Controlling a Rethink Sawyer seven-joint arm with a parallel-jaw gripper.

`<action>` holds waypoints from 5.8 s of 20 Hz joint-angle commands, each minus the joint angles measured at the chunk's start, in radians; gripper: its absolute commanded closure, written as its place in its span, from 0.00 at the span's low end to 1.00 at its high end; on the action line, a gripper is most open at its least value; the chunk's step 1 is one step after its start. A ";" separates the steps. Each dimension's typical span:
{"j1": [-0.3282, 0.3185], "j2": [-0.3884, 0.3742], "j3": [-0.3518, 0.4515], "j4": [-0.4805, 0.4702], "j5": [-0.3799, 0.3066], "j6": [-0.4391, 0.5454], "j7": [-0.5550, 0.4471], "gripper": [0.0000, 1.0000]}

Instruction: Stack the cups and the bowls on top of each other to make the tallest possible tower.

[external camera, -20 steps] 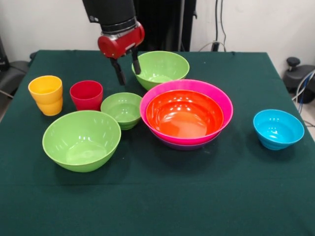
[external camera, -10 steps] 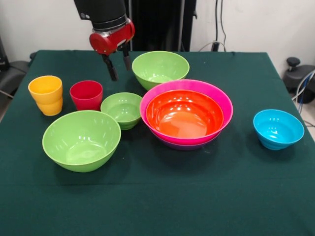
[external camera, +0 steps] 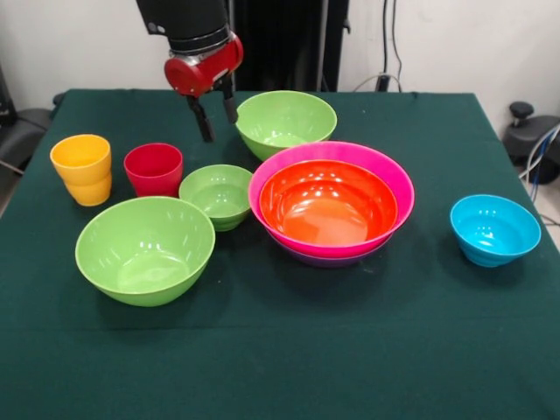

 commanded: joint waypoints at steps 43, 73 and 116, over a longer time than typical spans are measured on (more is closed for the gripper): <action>-0.035 0.280 -0.051 -0.153 -0.218 0.073 -0.400 0.00; -0.037 0.022 0.097 0.032 -0.009 0.177 -0.287 0.00; -0.002 0.195 0.036 -0.189 -0.099 0.175 -0.396 0.00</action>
